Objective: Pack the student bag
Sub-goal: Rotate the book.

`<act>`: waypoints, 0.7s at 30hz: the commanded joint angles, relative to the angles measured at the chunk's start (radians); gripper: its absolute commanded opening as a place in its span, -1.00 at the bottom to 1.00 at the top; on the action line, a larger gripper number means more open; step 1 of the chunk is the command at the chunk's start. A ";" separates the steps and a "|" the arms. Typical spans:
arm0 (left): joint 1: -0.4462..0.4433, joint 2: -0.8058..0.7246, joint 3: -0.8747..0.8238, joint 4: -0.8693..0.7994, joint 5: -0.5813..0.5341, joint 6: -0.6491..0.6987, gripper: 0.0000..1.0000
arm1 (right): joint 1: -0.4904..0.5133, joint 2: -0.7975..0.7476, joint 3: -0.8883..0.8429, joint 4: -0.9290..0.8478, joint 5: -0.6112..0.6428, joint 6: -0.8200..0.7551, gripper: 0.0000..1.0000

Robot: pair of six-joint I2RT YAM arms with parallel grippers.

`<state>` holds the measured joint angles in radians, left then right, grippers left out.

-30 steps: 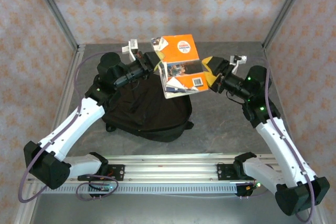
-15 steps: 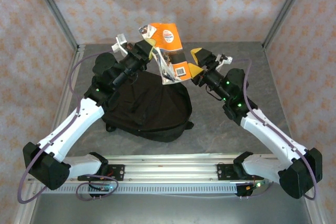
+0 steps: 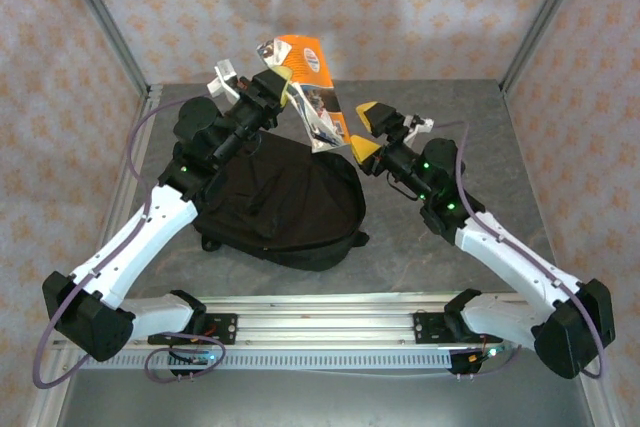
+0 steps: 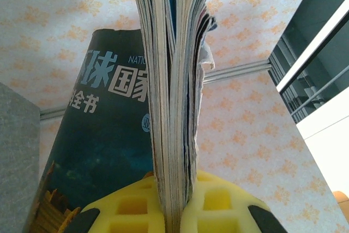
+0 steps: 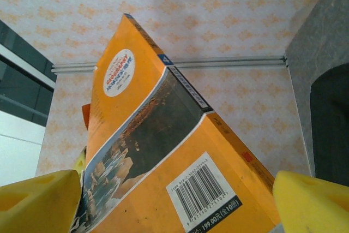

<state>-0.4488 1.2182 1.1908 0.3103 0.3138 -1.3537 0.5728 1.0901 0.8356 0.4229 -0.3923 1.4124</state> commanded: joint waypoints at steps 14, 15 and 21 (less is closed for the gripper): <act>0.007 0.015 0.147 0.092 -0.038 0.011 -1.00 | 0.029 0.030 0.016 0.116 -0.017 0.077 0.85; 0.007 0.015 0.140 0.093 -0.038 0.011 -1.00 | 0.030 0.032 0.027 0.123 -0.017 0.074 0.84; -0.001 0.004 0.076 0.095 -0.046 0.017 -1.00 | 0.050 0.052 0.078 0.192 0.011 0.086 0.69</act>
<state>-0.4492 1.2407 1.2831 0.3122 0.2829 -1.3529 0.6029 1.1336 0.8536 0.5179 -0.3847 1.4883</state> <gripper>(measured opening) 0.082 0.858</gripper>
